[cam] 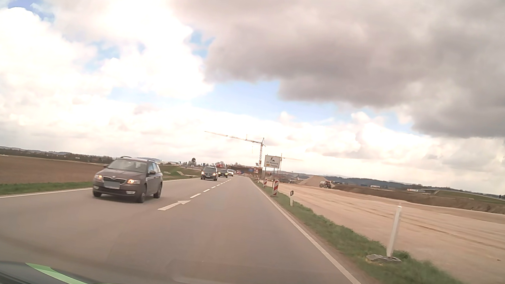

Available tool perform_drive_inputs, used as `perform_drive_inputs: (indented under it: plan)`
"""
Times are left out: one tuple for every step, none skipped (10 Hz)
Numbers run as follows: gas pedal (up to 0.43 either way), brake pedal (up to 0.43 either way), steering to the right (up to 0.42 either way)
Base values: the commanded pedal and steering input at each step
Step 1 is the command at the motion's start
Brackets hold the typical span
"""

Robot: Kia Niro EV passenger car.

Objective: Follow the waypoints while adhering to traffic rules and regulations

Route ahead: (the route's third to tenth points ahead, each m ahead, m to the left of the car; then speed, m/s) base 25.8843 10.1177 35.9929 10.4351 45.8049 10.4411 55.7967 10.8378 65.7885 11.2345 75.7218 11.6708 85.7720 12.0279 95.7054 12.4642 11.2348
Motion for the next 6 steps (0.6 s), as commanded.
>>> perform_drive_inputs:
  plan:
    - [0.079, 0.000, -0.003]
    - [0.079, 0.000, -0.003]
    - [0.079, 0.000, -0.003]
    - [0.079, 0.000, -0.003]
    - [0.079, 0.000, -0.003]
    - [0.079, 0.000, -0.003]
